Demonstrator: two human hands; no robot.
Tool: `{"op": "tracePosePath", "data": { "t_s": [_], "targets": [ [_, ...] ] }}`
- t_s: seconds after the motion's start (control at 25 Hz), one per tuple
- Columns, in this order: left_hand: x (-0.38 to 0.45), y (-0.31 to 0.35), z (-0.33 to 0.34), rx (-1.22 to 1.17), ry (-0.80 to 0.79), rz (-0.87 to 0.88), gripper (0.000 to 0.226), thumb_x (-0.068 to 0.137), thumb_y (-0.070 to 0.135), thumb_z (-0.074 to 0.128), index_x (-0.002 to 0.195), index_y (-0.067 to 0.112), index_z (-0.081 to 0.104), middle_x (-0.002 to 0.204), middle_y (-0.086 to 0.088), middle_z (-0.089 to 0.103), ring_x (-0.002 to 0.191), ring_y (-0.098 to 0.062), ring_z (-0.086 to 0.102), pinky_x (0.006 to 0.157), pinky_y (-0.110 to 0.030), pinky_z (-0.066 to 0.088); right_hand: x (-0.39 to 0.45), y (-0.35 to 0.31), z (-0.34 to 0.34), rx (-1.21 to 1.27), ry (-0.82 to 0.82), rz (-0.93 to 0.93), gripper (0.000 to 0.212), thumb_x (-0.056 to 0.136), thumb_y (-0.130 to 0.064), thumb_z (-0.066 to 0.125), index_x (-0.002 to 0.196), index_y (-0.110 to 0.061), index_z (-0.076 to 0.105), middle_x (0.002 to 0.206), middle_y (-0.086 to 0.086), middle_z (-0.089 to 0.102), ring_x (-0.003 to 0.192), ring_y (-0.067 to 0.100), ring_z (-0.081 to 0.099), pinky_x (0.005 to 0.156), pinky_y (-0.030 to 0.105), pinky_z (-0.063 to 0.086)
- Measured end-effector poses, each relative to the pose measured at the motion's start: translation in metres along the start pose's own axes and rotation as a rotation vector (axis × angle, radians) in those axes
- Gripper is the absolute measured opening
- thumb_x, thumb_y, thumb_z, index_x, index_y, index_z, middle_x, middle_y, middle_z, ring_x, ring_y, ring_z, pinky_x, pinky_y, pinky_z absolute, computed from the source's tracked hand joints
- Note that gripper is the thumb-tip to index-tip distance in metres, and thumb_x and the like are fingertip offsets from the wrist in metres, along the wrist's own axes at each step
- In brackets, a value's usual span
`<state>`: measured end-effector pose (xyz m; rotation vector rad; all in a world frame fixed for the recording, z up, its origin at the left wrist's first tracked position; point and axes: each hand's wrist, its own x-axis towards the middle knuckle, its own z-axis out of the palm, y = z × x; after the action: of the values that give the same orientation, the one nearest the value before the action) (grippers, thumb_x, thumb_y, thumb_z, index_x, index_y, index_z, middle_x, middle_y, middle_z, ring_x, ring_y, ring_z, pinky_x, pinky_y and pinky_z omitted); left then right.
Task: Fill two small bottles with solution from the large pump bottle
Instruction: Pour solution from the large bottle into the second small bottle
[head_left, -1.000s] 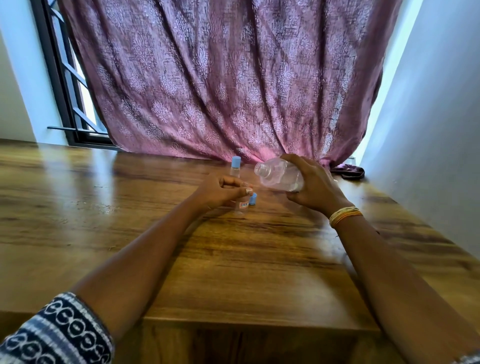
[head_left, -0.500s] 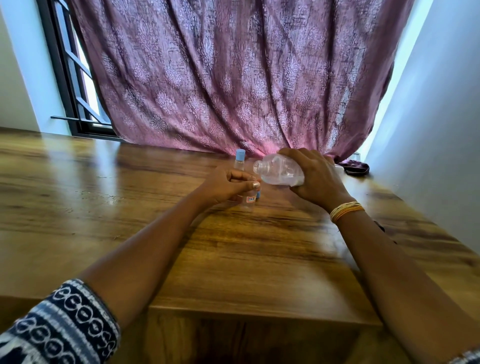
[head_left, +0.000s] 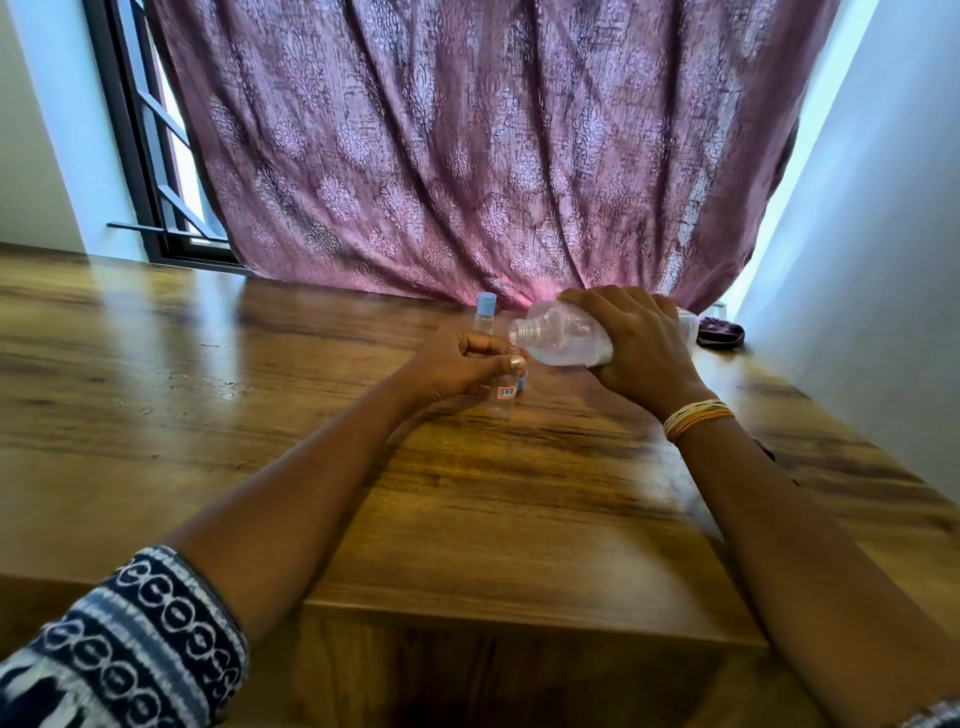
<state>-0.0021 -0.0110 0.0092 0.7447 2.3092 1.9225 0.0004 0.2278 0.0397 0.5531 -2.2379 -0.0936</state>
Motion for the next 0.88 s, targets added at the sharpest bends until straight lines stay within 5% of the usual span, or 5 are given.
{"op": "tracePosePath", "data": {
  "t_s": [0.24,0.48,0.88],
  "targets": [
    [0.0005,-0.0009,-0.0016,0.002,0.001,-0.005,0.032,0.088,0.01,0.066,0.116,-0.005,0.066,0.117,-0.022,0.068,0.111,-0.037,0.065,0.098,-0.051,0.05,0.0009,0.0007,-0.0001,-0.034,-0.006,-0.005,0.069,0.068,-0.051,0.074,0.131,-0.031,0.051,0.122,-0.001,0.062,0.107,0.029,0.057,0.087,0.044,0.039],
    [0.0002,-0.0003,-0.001,-0.013,0.003,-0.009,0.032,0.087,0.009,0.067,0.115,-0.006,0.066,0.12,-0.018,0.068,0.111,-0.036,0.065,0.097,-0.052,0.051,0.0011,-0.0014,-0.0029,-0.033,0.019,-0.007,0.062,0.073,-0.054,0.053,0.13,-0.031,0.052,0.121,-0.001,0.063,0.108,0.03,0.057,0.087,0.044,0.039],
    [0.0009,-0.0006,-0.0012,-0.006,0.004,0.015,0.032,0.086,0.008,0.068,0.113,-0.008,0.066,0.12,-0.015,0.069,0.111,-0.031,0.065,0.096,-0.044,0.053,0.0021,-0.0021,-0.0057,-0.058,0.023,-0.011,0.06,0.076,-0.055,0.048,0.13,-0.031,0.054,0.121,-0.002,0.063,0.108,0.029,0.057,0.086,0.043,0.037]
  ]
}}
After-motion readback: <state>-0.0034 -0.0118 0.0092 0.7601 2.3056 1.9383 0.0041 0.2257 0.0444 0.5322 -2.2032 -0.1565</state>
